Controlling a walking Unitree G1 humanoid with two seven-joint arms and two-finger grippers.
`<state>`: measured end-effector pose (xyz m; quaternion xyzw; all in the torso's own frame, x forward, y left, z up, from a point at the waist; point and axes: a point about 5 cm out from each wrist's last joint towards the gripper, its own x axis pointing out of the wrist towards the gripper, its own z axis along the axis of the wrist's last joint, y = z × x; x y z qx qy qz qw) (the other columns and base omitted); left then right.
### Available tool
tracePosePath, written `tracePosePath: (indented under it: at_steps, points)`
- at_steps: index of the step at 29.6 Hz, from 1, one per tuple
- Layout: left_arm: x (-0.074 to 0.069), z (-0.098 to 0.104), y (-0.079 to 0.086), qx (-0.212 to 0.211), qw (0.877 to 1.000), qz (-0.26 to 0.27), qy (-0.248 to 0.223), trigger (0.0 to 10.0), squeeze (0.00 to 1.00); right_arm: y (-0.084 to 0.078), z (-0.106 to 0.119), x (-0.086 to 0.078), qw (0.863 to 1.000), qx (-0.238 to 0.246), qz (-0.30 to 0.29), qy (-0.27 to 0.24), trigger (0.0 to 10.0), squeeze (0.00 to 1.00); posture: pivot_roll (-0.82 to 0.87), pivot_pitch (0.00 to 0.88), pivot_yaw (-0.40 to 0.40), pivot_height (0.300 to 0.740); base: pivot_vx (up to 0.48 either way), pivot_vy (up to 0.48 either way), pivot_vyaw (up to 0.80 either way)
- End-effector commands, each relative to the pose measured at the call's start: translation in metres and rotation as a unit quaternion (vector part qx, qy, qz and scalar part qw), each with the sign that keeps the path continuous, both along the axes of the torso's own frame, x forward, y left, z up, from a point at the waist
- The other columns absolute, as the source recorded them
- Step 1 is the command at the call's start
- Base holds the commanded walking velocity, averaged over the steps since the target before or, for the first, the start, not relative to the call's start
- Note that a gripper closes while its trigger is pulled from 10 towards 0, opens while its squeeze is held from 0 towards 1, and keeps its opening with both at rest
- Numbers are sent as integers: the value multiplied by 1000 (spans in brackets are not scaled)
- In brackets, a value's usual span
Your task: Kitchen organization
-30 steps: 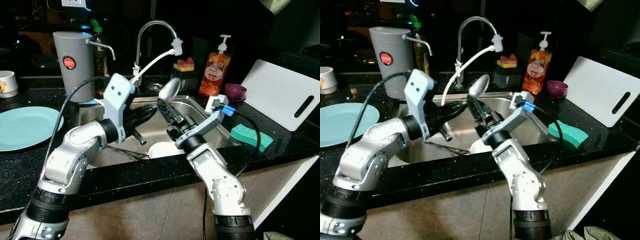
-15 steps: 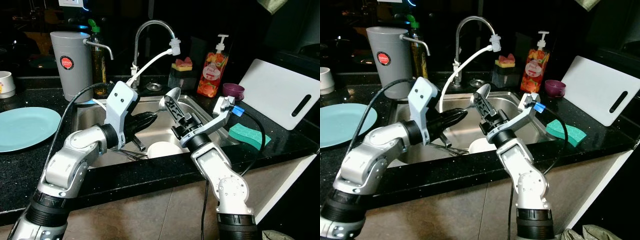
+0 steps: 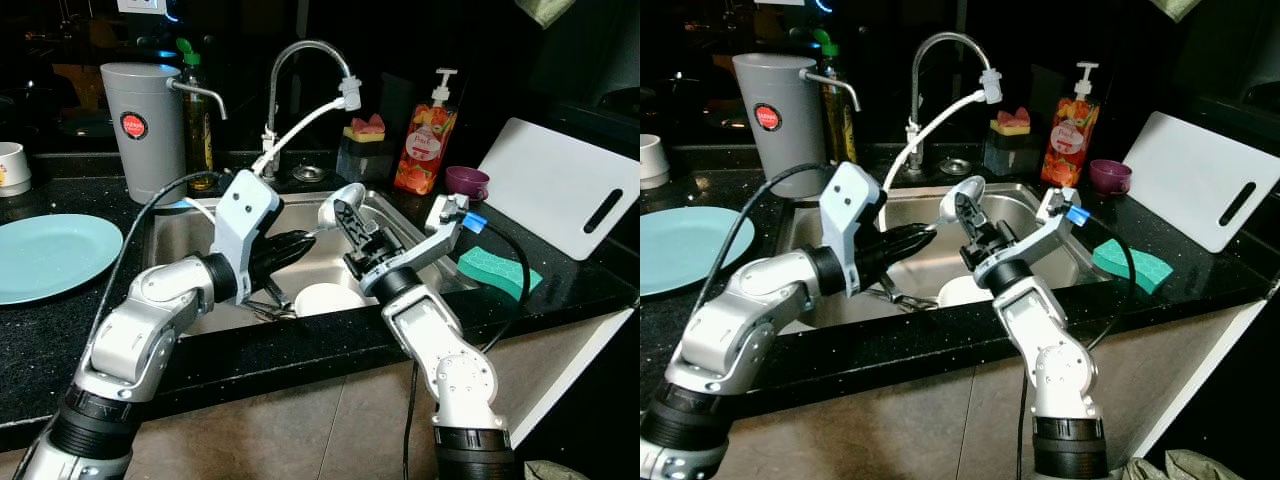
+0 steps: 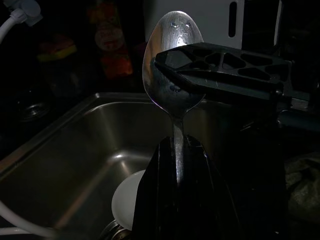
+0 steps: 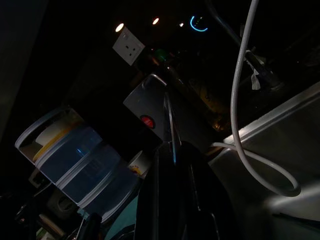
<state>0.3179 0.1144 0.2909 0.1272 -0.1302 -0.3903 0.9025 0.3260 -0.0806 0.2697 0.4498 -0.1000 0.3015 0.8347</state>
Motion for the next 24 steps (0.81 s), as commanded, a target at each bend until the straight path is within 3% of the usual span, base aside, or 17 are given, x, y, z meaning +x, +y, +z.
tracePosePath:
  at_steps: [1, 2, 3, 4, 6, 7, 11, 12, 15, 19, 20, 22, 24]
  points:
    - [1, -6, -1, 3, 1000, 9, 11, 10000, 0, 10, 4, -1, 999, 42, 8, 3, 0, 0, 144, 62, -95, 740, 0, 0, 0]
    - [2, -6, -1, -1, 1000, 12, 12, 10000, 0, 10, 4, 0, 999, 42, 6, 5, 0, 0, 144, 62, -95, 740, 0, 0, 0]
    - [2, -6, -1, -12, 1000, 14, 20, 10000, 431, 9, 3, 0, 999, 42, 4, 7, 0, 0, 144, 62, -95, 740, 0, 0, 0]
    - [3, -6, -1, -18, 999, 16, 26, 10000, 1000, 10, 3, 1, 999, 41, 3, 8, 0, 0, 144, 62, -95, 740, 0, 0, 0]
    - [3, -6, 0, -20, 999, 22, 26, 10000, 1000, 10, 3, 1, 999, 35, 2, 7, 0, 0, 144, 62, -95, 740, 0, 0, 0]
    - [4, -6, 1, -20, 999, 31, 25, 10000, 1000, 11, 3, 1, 1000, 26, -1, 3, 7333, 0, 144, 62, -95, 740, 0, 0, 0]
    - [4, -6, 3, -20, 999, 39, 22, 10000, 1000, 12, 4, 1, 1000, 15, -3, -4, 7333, 0, 144, 62, -95, 740, 0, 0, 0]
    - [2, -5, 7, -28, 999, 41, 21, 10000, 0, 14, 5, -1, 1000, 6, -5, -14, 10000, 0, 149, 61, -96, 740, 0, 0, 0]
    - [-18, 2, 24, -79, 997, 4, 21, 10000, 0, 12, 6, 2, 999, -14, -49, -19, 10000, 0, 149, 59, -93, 740, 0, 0, 0]
    - [-28, 6, 35, -106, 994, -7, 19, 10000, 0, 1, -2, 14, 992, -31, -118, 14, 10000, 0, 168, 60, -92, 740, 0, 0, 0]
    - [-30, 7, 38, -114, 993, -7, 19, 10000, 0, -3, -4, 18, 989, -36, -141, 24, 10000, 0, 168, 60, -92, 740, 0, 0, 0]
    - [-33, 12, 51, -154, 988, 4, 20, 10000, 0, -25, -21, 44, 969, -56, -224, 85, 10000, 0, 186, 61, -96, 740, 0, 0, 0]
    - [-34, 14, 56, -168, 985, 11, 20, 10000, 0, -33, -27, 54, 961, -67, -247, 103, 10000, 0, 190, 60, -99, 740, 0, 0, 0]
